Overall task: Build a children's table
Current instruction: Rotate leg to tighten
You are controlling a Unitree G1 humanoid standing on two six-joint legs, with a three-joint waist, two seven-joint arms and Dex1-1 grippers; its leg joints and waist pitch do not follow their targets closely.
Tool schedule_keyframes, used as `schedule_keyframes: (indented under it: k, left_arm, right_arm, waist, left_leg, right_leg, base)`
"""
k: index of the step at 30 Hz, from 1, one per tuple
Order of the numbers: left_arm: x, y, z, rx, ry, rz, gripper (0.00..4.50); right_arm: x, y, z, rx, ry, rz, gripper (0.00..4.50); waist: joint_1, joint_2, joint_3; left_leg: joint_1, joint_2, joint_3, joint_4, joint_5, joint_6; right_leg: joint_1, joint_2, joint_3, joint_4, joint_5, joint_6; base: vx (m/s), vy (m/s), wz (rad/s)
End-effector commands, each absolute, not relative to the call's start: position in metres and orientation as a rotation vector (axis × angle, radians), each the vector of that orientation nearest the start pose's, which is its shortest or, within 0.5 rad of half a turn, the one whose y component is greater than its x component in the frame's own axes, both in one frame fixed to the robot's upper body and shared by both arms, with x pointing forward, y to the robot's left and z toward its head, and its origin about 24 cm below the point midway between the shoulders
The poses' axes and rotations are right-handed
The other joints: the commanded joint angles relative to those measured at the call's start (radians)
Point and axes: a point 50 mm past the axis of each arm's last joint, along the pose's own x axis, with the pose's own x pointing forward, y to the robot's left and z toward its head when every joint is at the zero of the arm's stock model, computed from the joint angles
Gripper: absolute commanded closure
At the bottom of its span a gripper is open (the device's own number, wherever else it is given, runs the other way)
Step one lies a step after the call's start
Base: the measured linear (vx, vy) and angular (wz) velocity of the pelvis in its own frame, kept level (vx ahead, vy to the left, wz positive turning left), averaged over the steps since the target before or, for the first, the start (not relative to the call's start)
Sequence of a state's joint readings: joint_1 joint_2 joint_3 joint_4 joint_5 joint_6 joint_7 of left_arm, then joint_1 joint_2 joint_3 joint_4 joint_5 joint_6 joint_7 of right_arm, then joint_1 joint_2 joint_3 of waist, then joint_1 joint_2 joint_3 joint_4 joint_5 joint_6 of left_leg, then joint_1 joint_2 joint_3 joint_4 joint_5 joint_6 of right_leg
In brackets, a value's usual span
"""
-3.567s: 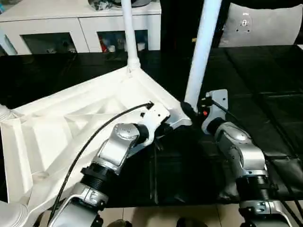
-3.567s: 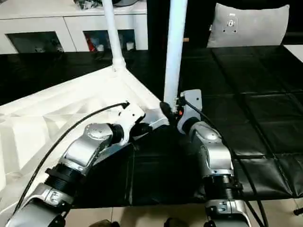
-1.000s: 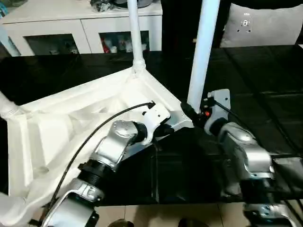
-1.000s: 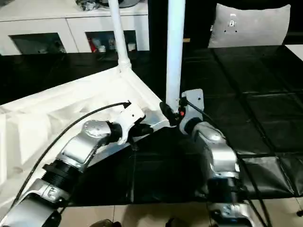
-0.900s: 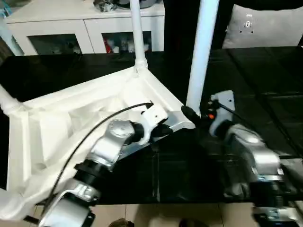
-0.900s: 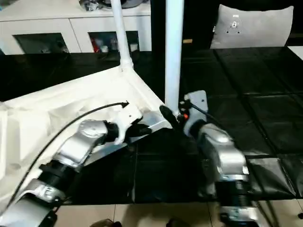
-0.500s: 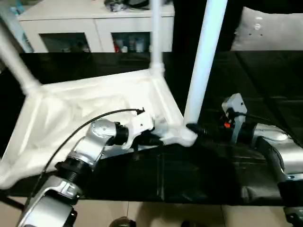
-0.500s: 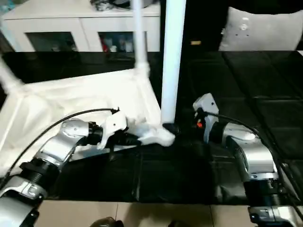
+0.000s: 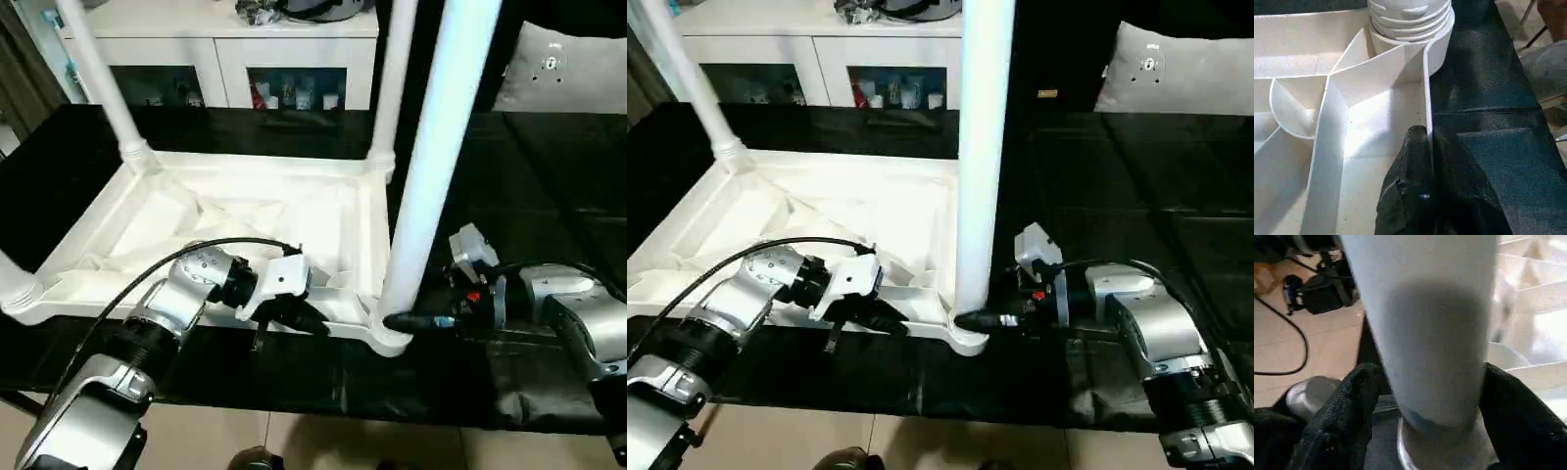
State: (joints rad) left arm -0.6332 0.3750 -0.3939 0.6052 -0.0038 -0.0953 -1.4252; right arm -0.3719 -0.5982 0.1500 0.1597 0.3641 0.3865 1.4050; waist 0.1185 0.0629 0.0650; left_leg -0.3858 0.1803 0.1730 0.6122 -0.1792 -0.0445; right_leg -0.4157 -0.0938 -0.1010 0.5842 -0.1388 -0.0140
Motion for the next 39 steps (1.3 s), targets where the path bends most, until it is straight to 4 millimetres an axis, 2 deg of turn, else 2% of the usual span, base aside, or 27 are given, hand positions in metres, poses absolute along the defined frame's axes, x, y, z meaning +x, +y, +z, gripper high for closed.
schedule_keyframes:
  k: [1,2,7,12,14,15,16,18,19,20,21,22,23,24,25,26,28,29,31,32,33,35,36,39]
  left_arm:
    - [0.31,0.104,0.078,0.588,0.272,-1.711,4.5]
    - [0.31,0.104,0.078,0.588,0.272,-1.711,4.5]
    - [0.311,0.106,0.077,0.58,0.273,-1.698,4.5]
    - [0.315,0.104,0.077,0.524,0.279,-1.603,4.5]
    - [0.316,0.103,0.077,0.499,0.281,-1.558,4.5]
    - [0.319,0.098,0.079,0.458,0.274,-1.488,4.5]
    - [0.32,0.096,0.08,0.442,0.274,-1.464,4.5]
    - [0.322,0.09,0.083,0.403,0.271,-1.406,4.5]
    - [0.324,0.077,0.087,0.348,0.262,-1.334,4.5]
    - [0.325,0.067,0.09,0.311,0.256,-1.282,4.5]
    - [0.326,0.062,0.091,0.292,0.256,-1.251,4.5]
    - [0.327,0.054,0.092,0.271,0.255,-1.212,4.5]
    - [0.327,0.051,0.093,0.264,0.254,-1.199,4.5]
    - [0.328,0.047,0.093,0.256,0.254,-1.183,4.5]
    - [0.33,0.039,0.094,0.24,0.243,-1.136,4.5]
    - [0.334,0.026,0.096,0.217,0.224,-1.057,4.5]
    - [0.335,0.017,0.1,0.215,0.202,-1.017,4.5]
    - [0.335,0.014,0.102,0.213,0.194,-1.005,4.5]
    - [0.335,0.012,0.105,0.214,0.181,-1.004,4.5]
    - [0.335,0.012,0.107,0.222,0.173,-1.006,4.5]
    - [0.335,0.014,0.107,0.235,0.169,-1.007,4.5]
    - [0.335,0.019,0.106,0.254,0.171,-1.01,4.5]
    - [0.335,0.02,0.105,0.258,0.17,-1.012,4.5]
    - [0.336,0.025,0.103,0.264,0.17,-1.019,4.5]
  right_arm:
    - [0.271,-0.178,0.093,-0.066,0.382,1.494,1.66]
    - [0.27,-0.178,0.092,-0.062,0.387,1.497,1.92]
    - [0.268,-0.177,0.089,-0.041,0.407,1.5,2.33]
    - [0.266,-0.17,0.085,0.03,0.416,1.432,2.42]
    - [0.267,-0.167,0.083,0.04,0.415,1.381,2.44]
    - [0.271,-0.163,0.08,0.021,0.404,1.293,2.44]
    - [0.272,-0.161,0.079,0.014,0.403,1.259,2.44]
    - [0.278,-0.156,0.076,0.018,0.392,1.162,2.44]
    - [0.289,-0.149,0.073,0.042,0.375,1.003,2.45]
    - [0.296,-0.144,0.07,0.053,0.369,0.887,2.46]
    - [0.3,-0.142,0.069,0.058,0.369,0.824,2.46]
    - [0.306,-0.14,0.067,0.075,0.37,0.741,2.47]
    - [0.308,-0.139,0.066,0.083,0.371,0.708,2.48]
    - [0.31,-0.139,0.065,0.095,0.373,0.667,2.48]
    - [0.316,-0.138,0.064,0.089,0.365,0.596,2.49]
    - [0.324,-0.136,0.062,0.095,0.362,0.486,2.49]
    - [0.329,-0.134,0.062,0.081,0.338,0.437,2.49]
    - [0.331,-0.132,0.064,0.073,0.32,0.426,2.49]
    - [0.333,-0.132,0.065,0.085,0.295,0.414,1.8]
    - [0.333,-0.133,0.067,0.12,0.278,0.4,1.81]
    - [0.333,-0.133,0.068,0.139,0.274,0.399,1.78]
    - [0.331,-0.136,0.07,0.122,0.244,0.413,1.52]
    - [0.33,-0.137,0.07,0.121,0.236,0.423,1.4]
    - [0.327,-0.142,0.073,0.109,0.204,0.451,1.23]
  waist:
    - [-0.002,-0.03,-0.087]
    - [-0.002,-0.03,-0.087]
    - [-0.001,-0.031,-0.088]
    - [0.001,-0.03,-0.087]
    - [-0.001,-0.027,-0.084]
    - [-0.004,-0.029,-0.083]
    - [-0.009,-0.024,-0.082]
    - [-0.016,-0.027,-0.081]
    - [-0.026,-0.022,-0.08]
    - [-0.039,-0.023,-0.079]
    - [-0.055,-0.02,-0.08]
    - [-0.061,-0.023,-0.082]
    - [-0.074,-0.021,-0.082]
    - [-0.081,-0.024,-0.085]
    - [-0.084,-0.024,-0.086]
    - [-0.091,-0.022,-0.087]
    - [-0.092,-0.024,-0.089]
    - [-0.088,-0.024,-0.09]
    - [-0.081,-0.024,-0.093]
    - [-0.078,-0.02,-0.096]
    - [-0.077,-0.02,-0.097]
    - [-0.073,-0.019,-0.1]
    - [-0.071,-0.018,-0.1]
    - [-0.069,-0.018,-0.099]
  left_leg:
    - [0.017,0.048,-0.01,-0.068,-0.181,0.082]
    - [0.017,0.048,-0.01,-0.068,-0.181,0.082]
    - [0.016,0.048,-0.01,-0.067,-0.168,0.085]
    - [0.017,0.051,-0.01,-0.069,-0.169,0.081]
    - [0.018,0.047,-0.012,-0.07,-0.195,0.063]
    - [0.018,0.045,-0.011,-0.071,-0.207,0.06]
    - [0.023,0.045,-0.013,-0.072,-0.221,0.042]
    - [0.02,0.039,-0.015,-0.072,-0.232,0.034]
    - [0.017,0.041,-0.016,-0.075,-0.236,0.024]
    - [0.016,0.037,-0.02,-0.075,-0.249,0.013]
    - [0.012,0.034,-0.022,-0.076,-0.254,0.002]
    - [0.014,0.034,-0.024,-0.075,-0.256,-0.001]
    - [0.016,0.031,-0.022,-0.073,-0.266,0.011]
    - [0.012,0.029,-0.021,-0.071,-0.251,0.025]
    - [0.008,0.028,-0.02,-0.071,-0.236,0.033]
    - [0.008,0.027,-0.017,-0.068,-0.226,0.041]
    - [0.013,0.022,-0.012,-0.062,-0.21,0.056]
    - [0.008,0.02,-0.01,-0.062,-0.194,0.068]
    - [0.007,0.022,-0.011,-0.062,-0.164,0.088]
    - [0.005,0.025,-0.011,-0.062,-0.14,0.099]
    - [0.004,0.025,-0.012,-0.062,-0.129,0.105]
    - [0.003,0.029,-0.013,-0.061,-0.092,0.125]
    - [0.005,0.031,-0.012,-0.06,-0.093,0.13]
    - [0.004,0.03,-0.012,-0.06,-0.096,0.137]
  right_leg:
    - [0.058,-0.062,0.045,-0.071,-0.401,-0.159]
    - [0.057,-0.063,0.045,-0.071,-0.398,-0.161]
    - [0.058,-0.063,0.045,-0.068,-0.381,-0.164]
    - [0.058,-0.062,0.047,-0.068,-0.373,-0.168]
    - [0.057,-0.062,0.043,-0.074,-0.418,-0.159]
    - [0.058,-0.062,0.041,-0.078,-0.44,-0.151]
    - [0.054,-0.062,0.042,-0.08,-0.464,-0.14]
    - [0.058,-0.062,0.036,-0.087,-0.509,-0.12]
    - [0.058,-0.061,0.038,-0.086,-0.512,-0.112]
    - [0.057,-0.06,0.03,-0.091,-0.525,-0.11]
    - [0.06,-0.058,0.025,-0.089,-0.526,-0.105]
    - [0.062,-0.059,0.024,-0.091,-0.521,-0.102]
    - [0.057,-0.055,0.024,-0.096,-0.509,-0.109]
    - [0.064,-0.057,0.027,-0.095,-0.479,-0.111]
    - [0.065,-0.056,0.028,-0.093,-0.458,-0.115]
    - [0.06,-0.053,0.028,-0.093,-0.434,-0.129]
    - [0.058,-0.051,0.028,-0.097,-0.421,-0.136]
    - [0.062,-0.051,0.03,-0.095,-0.411,-0.133]
    - [0.065,-0.051,0.03,-0.092,-0.381,-0.132]
    - [0.067,-0.051,0.033,-0.084,-0.337,-0.142]
    - [0.067,-0.05,0.033,-0.082,-0.314,-0.148]
    - [0.069,-0.048,0.034,-0.068,-0.223,-0.182]
    - [0.069,-0.05,0.035,-0.066,-0.206,-0.194]
    - [0.071,-0.051,0.035,-0.067,-0.208,-0.196]
  base:
    - [0.0,0.0,0.0]
    - [0.0,0.0,0.0]
    - [0.0,0.0,0.0]
    - [0.0,0.0,0.0]
    - [0.0,0.0,0.0]
    - [0.0,0.0,0.0]
    - [0.0,0.0,0.0]
    - [0.0,0.0,0.0]
    - [0.0,0.0,0.0]
    - [0.0,0.0,0.0]
    - [0.0,0.0,0.0]
    - [0.0,0.0,0.0]
    - [0.0,0.0,0.0]
    - [0.0,0.0,0.0]
    - [0.0,0.0,0.0]
    - [0.0,0.0,0.0]
    - [0.0,0.0,0.0]
    - [0.0,0.0,0.0]
    - [0.0,0.0,0.0]
    - [0.0,0.0,0.0]
    - [0.0,0.0,0.0]
    - [0.0,0.0,0.0]
    - [0.0,0.0,0.0]
    - [0.0,0.0,0.0]
